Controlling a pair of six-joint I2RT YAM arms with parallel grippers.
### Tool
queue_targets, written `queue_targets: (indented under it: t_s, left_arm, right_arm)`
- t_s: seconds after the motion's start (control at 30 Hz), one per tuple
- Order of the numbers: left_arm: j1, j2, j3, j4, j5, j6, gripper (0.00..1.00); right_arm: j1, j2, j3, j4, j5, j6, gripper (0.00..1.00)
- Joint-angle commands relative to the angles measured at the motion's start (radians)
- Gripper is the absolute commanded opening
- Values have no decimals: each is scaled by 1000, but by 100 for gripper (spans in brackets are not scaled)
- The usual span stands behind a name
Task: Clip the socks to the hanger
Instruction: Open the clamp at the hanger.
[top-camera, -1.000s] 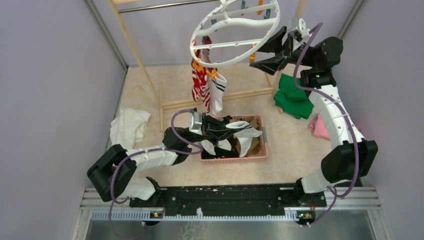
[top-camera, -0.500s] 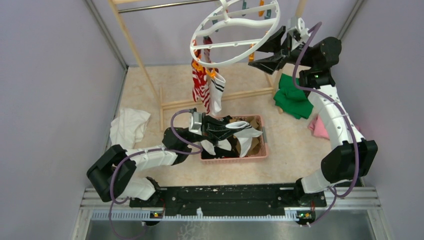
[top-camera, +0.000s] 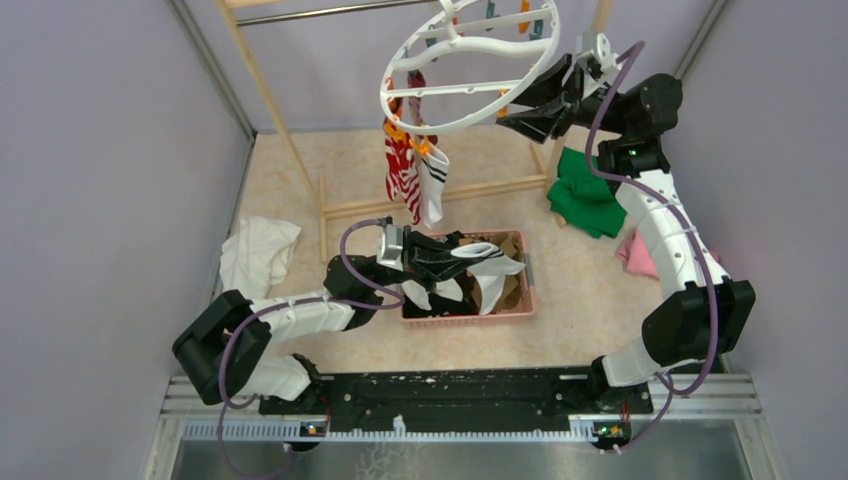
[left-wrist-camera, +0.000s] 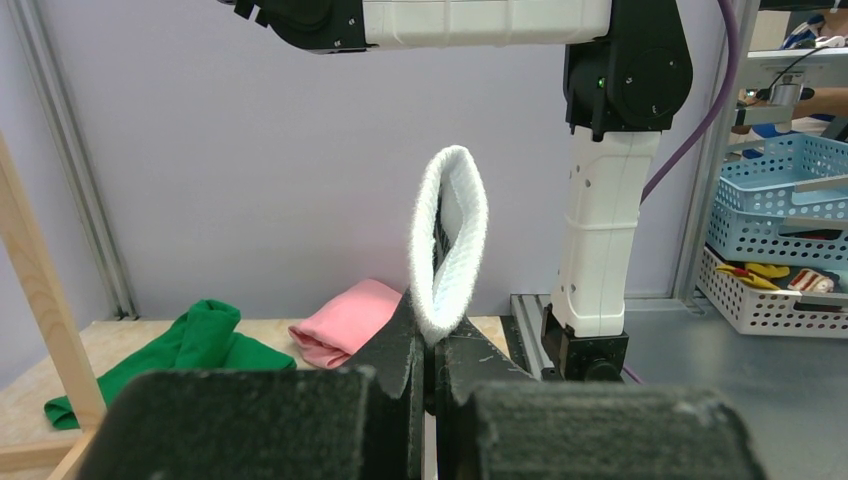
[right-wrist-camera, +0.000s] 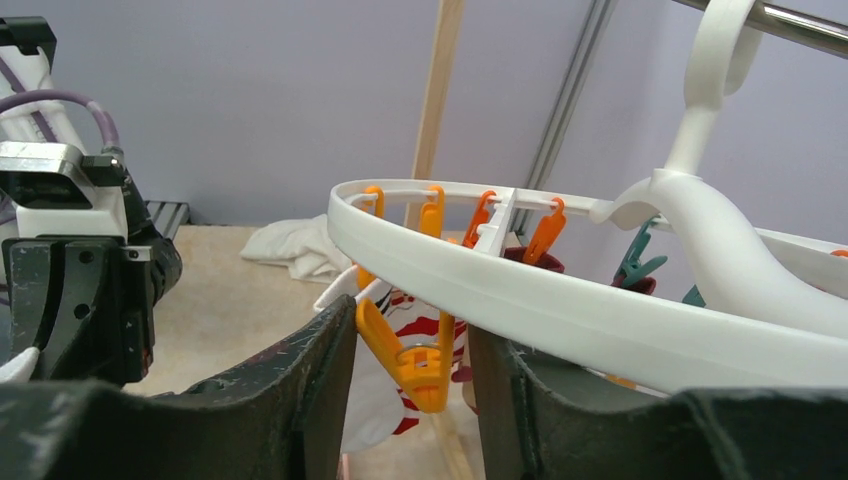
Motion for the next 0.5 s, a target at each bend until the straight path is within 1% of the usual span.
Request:
queue_targets:
  t_s: [0.0,0.1,0.2,0.3,0.4,0.47]
  left_arm:
    - [-5,-29,4,102,1,18,0]
    - [-5,-32,3,101,-2,18,0]
    - [-6,-34,1,99,-2,18,0]
    - [-5,-35,0,99,-4,20,0]
    - [-5,-35,5,93,-10,35,0]
    - [-5,-38,17,75,-15,48,0]
  right_arm:
    - [15,-8,43,12,18,20,42]
    - [14,-7,44,12,16,21,34]
    - [16,-8,44,13,13,24,22]
    - [15,-10,42,13,11,26,14]
    - [15,-10,42,13,11,31,9]
    - [15,-12,40,12,12,32,8]
